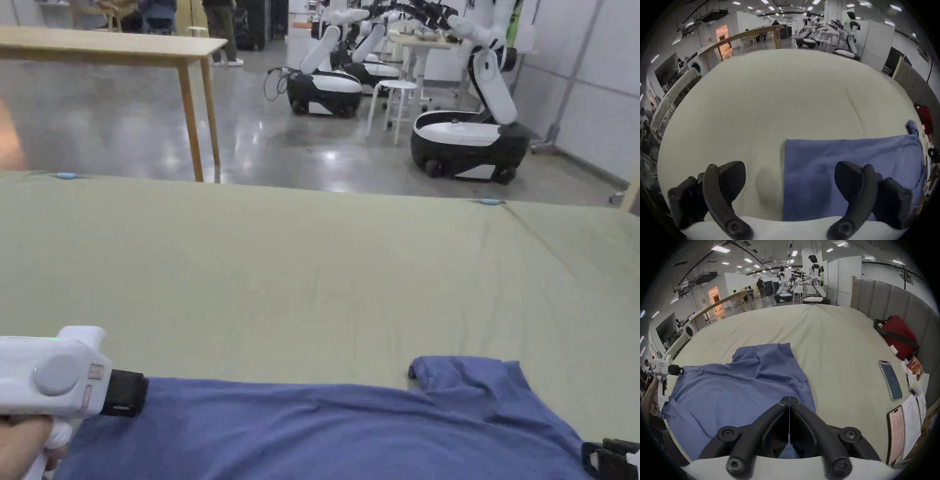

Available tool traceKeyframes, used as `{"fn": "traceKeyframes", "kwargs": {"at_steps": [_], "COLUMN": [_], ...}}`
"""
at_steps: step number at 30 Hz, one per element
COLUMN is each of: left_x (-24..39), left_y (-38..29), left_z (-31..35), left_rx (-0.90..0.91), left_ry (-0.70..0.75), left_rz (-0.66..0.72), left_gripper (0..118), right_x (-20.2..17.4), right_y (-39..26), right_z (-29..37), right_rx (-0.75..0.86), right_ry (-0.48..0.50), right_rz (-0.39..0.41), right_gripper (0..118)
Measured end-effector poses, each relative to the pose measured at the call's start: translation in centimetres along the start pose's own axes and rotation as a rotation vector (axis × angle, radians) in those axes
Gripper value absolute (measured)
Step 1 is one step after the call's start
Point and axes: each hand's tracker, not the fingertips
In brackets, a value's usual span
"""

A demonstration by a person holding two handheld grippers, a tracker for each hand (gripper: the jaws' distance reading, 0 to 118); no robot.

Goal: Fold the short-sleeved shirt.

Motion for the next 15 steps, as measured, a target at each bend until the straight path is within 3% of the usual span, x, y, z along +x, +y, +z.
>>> {"fn": "traceKeyframes", "kwargs": {"at_steps": [3, 5, 7, 8, 9, 11, 12, 13, 15], "left_x": [0.5, 1.1, 1.3, 1.4, 1.6, 1.6, 1.8, 2.0, 2.0], "left_y": [-0.5, -0.6, -0.7, -0.6, -0.7, -0.6, -0.7, -0.7, -0.6], "left_z": [0.8, 1.9, 2.9, 3.1, 3.1, 3.1, 3.2, 3.3, 3.1], "left_rx": [-0.017, 0.02, 0.024, 0.016, 0.011, 0.008, 0.006, 0.002, 0.0], "left_ry": [-0.04, -0.045, -0.09, -0.104, -0.091, -0.086, -0.084, -0.082, -0.078], "left_rz": [0.006, -0.028, -0.032, 0.004, -0.013, -0.03, -0.032, -0.04, -0.053], "left_gripper": [96, 61, 7, 4, 4, 4, 4, 4, 4], "right_x": [0.9, 1.3, 2.0, 2.3, 2.6, 3.0, 2.6, 2.3, 2.0], "right_y": [0.5, 0.9, 1.7, 2.2, 2.8, 4.0, 4.4, 5.2, 6.0], "right_z": [-0.5, -0.9, -1.4, -1.8, -2.3, -4.1, -5.1, -5.0, -6.5], "right_rx": [-0.013, -0.021, -0.02, -0.018, -0.017, -0.039, -0.087, -0.082, -0.149], "right_ry": [-0.017, -0.02, -0.014, -0.001, 0.019, 0.089, 0.086, 0.033, 0.006], "right_rz": [-0.004, -0.007, -0.031, -0.051, -0.072, -0.089, -0.073, -0.041, 0.003], "right_gripper": [1, 1, 2, 2, 12, 109, 118, 111, 111]}}
